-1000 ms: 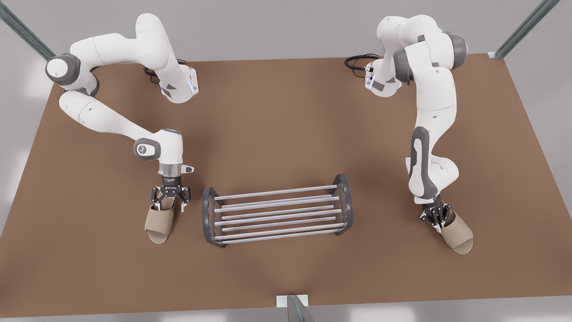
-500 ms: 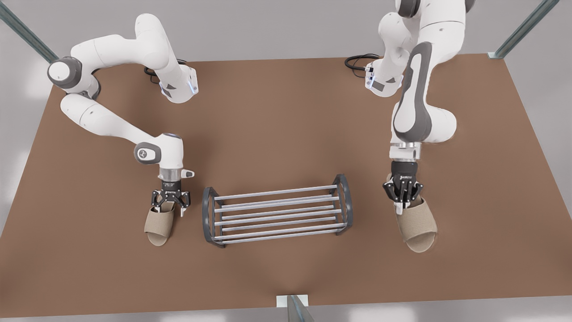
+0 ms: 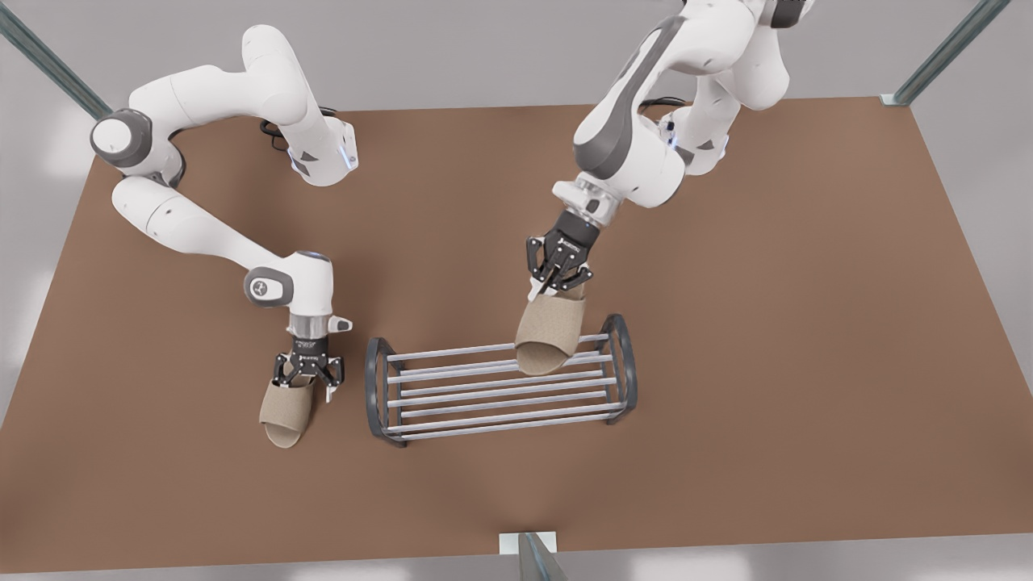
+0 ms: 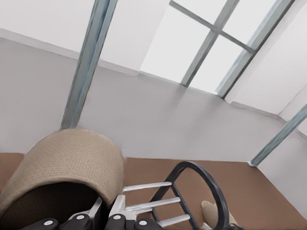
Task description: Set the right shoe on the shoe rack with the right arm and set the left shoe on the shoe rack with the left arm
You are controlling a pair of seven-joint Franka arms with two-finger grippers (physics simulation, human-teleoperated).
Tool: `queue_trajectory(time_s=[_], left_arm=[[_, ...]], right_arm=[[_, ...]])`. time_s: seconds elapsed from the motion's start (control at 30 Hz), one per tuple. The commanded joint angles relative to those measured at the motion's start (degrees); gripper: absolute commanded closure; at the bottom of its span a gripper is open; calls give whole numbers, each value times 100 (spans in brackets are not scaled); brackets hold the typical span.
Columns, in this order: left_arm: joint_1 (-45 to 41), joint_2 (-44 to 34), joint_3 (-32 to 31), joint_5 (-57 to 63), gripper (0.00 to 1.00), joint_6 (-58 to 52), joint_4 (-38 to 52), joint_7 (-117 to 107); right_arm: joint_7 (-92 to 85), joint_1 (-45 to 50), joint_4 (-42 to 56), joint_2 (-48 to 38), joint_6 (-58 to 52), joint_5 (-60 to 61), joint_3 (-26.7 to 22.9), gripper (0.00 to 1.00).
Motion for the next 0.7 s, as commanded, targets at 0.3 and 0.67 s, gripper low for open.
queue_trajectory(time_s=[0.3, 0.67], left_arm=[[129, 1089, 18, -354, 79, -47, 418, -3430], [419, 1784, 18, -574, 79, -109, 761, -3430]], right_arm=[[268, 13, 27, -3, 18, -380, 7, 28], [181, -49, -34, -38, 18, -371, 130, 65]])
